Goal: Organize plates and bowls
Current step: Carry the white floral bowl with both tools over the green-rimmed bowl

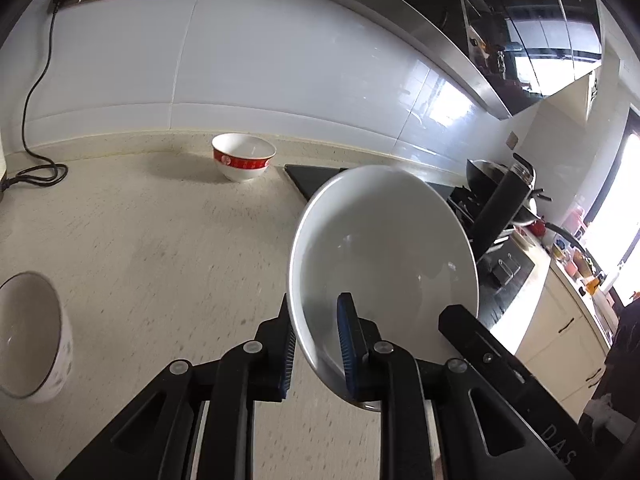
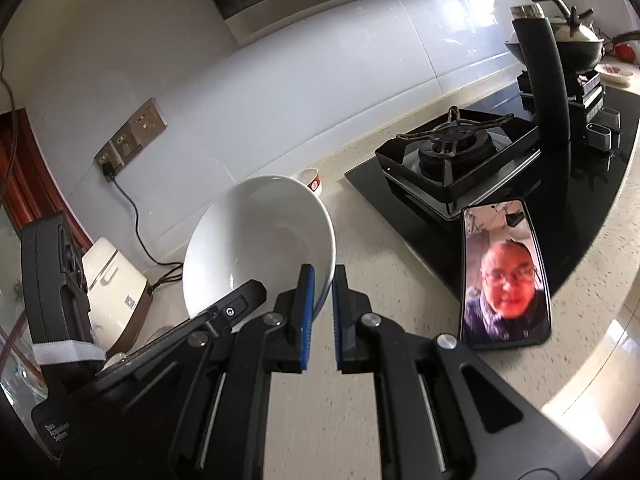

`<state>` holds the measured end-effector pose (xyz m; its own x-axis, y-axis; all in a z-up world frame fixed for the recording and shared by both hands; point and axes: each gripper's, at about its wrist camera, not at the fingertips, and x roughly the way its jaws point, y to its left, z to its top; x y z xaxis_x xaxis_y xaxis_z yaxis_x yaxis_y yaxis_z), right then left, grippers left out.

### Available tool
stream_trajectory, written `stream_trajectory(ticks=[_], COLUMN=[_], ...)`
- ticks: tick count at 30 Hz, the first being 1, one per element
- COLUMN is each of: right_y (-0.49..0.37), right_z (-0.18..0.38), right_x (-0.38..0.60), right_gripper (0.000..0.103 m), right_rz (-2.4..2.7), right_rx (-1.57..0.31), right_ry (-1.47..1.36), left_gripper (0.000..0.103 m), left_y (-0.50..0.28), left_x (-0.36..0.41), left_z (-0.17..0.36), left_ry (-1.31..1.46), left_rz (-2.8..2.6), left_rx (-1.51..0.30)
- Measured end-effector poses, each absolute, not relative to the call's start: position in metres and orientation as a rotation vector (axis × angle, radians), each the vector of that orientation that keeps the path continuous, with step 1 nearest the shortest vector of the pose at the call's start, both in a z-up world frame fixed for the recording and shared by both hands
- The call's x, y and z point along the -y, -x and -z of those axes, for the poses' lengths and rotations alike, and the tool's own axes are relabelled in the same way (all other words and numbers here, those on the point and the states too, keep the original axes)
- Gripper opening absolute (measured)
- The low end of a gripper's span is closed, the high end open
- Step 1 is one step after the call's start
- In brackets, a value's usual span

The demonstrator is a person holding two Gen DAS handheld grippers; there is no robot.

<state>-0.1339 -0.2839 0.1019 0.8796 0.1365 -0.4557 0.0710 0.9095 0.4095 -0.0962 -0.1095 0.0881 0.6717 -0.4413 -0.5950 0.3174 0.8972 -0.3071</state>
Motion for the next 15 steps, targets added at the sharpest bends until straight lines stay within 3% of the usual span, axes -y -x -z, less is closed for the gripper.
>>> stream_trajectory(ticks=[15], right_y=[0.152], right_z=[-0.103], right_x=[0.215], right_gripper=[0.011], right_rz=[-0.168], right_rx=[-0.523], right_ry=[-0.388], left_gripper=[0.023], left_y=[0.134], left_x=[0.035], left_z=[-0.082], left_ry=[0.197], left_rz=[0.342], left_rx=[-0.719])
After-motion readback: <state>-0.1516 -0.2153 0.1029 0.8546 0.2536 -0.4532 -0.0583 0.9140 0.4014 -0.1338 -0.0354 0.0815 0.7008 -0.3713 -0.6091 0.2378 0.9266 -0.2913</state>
